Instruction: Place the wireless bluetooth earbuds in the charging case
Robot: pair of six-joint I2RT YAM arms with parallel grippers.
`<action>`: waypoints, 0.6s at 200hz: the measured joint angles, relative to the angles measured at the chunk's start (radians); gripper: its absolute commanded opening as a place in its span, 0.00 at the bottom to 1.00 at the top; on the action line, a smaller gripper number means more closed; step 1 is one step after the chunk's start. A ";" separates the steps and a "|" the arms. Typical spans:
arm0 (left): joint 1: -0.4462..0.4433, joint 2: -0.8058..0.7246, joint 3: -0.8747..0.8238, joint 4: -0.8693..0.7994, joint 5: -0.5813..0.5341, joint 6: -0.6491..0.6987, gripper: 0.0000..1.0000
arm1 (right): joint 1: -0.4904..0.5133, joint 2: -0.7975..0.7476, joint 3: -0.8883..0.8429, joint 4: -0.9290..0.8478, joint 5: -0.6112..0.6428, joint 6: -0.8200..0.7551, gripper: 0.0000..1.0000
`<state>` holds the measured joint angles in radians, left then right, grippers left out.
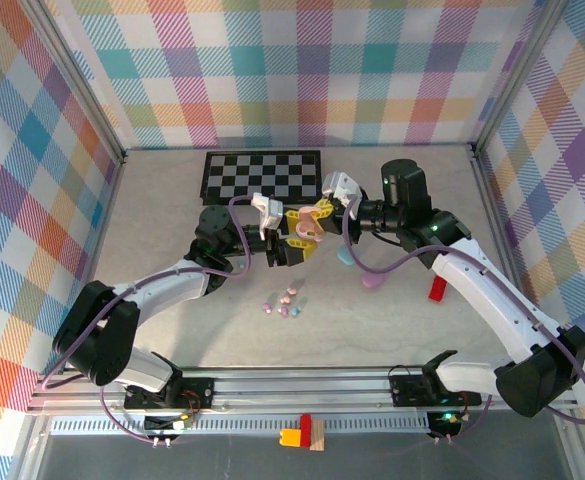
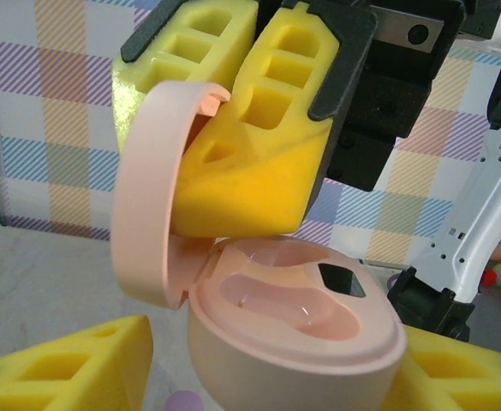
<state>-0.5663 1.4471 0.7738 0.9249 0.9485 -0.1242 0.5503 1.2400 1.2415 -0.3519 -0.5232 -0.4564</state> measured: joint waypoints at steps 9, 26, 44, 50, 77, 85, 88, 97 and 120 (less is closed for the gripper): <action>0.000 0.004 0.004 0.003 0.003 -0.004 0.60 | 0.000 0.000 0.000 0.001 0.001 -0.001 0.00; 0.000 0.008 0.010 0.019 0.005 -0.016 0.61 | 0.000 0.000 0.000 0.002 0.005 -0.002 0.00; 0.000 0.009 0.010 0.032 0.005 -0.021 0.61 | 0.000 0.000 0.000 0.003 0.008 -0.002 0.00; 0.000 0.010 0.010 0.036 0.005 -0.022 0.61 | 0.001 0.000 0.000 0.003 0.008 -0.002 0.00; 0.000 0.012 0.011 0.049 0.009 -0.026 0.63 | 0.001 0.001 0.000 0.003 0.008 -0.002 0.00; 0.000 0.013 0.011 0.051 0.012 -0.029 0.65 | 0.001 0.001 0.000 0.004 0.013 -0.002 0.00; 0.000 0.013 0.011 0.051 0.011 -0.028 0.65 | 0.001 0.001 0.000 0.005 0.014 -0.002 0.00; 0.000 0.014 0.011 0.052 0.012 -0.030 0.63 | 0.001 0.002 0.000 0.008 0.019 -0.002 0.00; 0.000 0.018 0.011 0.054 0.013 -0.038 0.57 | 0.001 0.003 0.000 0.013 0.026 -0.001 0.00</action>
<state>-0.5663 1.4654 0.7853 0.9787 0.9611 -0.1619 0.5510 1.2430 1.2415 -0.3386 -0.4969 -0.4576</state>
